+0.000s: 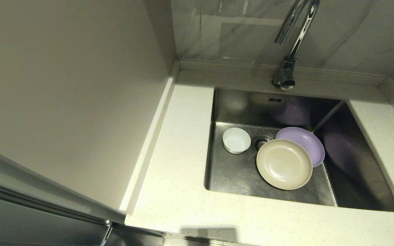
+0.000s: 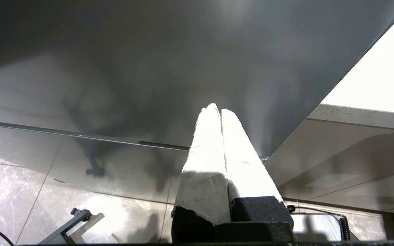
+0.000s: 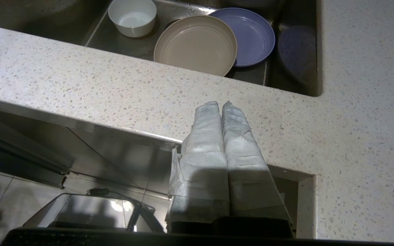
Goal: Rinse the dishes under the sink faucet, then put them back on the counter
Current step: Turn on the faucet
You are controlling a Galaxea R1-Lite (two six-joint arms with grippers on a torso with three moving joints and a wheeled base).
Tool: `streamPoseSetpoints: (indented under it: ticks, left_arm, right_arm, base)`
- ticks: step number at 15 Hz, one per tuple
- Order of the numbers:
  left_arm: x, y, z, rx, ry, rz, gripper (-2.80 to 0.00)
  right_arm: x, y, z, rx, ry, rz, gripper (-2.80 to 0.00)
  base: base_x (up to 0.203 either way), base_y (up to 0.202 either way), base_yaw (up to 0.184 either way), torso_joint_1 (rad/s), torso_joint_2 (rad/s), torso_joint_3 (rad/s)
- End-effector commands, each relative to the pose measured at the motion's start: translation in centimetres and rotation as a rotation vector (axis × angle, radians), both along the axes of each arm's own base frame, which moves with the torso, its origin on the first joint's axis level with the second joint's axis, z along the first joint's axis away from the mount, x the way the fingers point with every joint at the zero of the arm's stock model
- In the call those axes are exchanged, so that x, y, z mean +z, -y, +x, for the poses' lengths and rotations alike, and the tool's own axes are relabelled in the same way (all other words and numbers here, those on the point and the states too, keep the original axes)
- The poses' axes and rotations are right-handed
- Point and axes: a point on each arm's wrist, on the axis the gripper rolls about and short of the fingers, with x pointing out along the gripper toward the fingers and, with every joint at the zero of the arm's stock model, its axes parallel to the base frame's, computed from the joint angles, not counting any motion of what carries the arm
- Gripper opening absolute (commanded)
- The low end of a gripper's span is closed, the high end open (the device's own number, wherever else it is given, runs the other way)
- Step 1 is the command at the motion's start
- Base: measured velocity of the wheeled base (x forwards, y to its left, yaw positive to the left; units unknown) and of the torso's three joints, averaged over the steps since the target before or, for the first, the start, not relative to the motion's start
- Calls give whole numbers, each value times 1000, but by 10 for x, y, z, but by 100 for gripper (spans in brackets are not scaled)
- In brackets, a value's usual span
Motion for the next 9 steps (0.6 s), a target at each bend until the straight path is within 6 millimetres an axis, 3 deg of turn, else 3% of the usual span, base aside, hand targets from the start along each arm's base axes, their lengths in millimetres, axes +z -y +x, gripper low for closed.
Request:
streamPoseSetpoints:
  ticks: [1, 9]
  left_arm:
    - [0, 0, 0, 0, 2, -1, -280]
    - [0, 0, 0, 0, 2, -1, -280]
  right_arm:
    - [0, 0, 0, 1, -1, 0, -280]
    - [0, 0, 0, 1, -1, 0, -280]
  base:
    - [0, 0, 0, 0, 0, 0]
    - [0, 0, 0, 0, 0, 0]
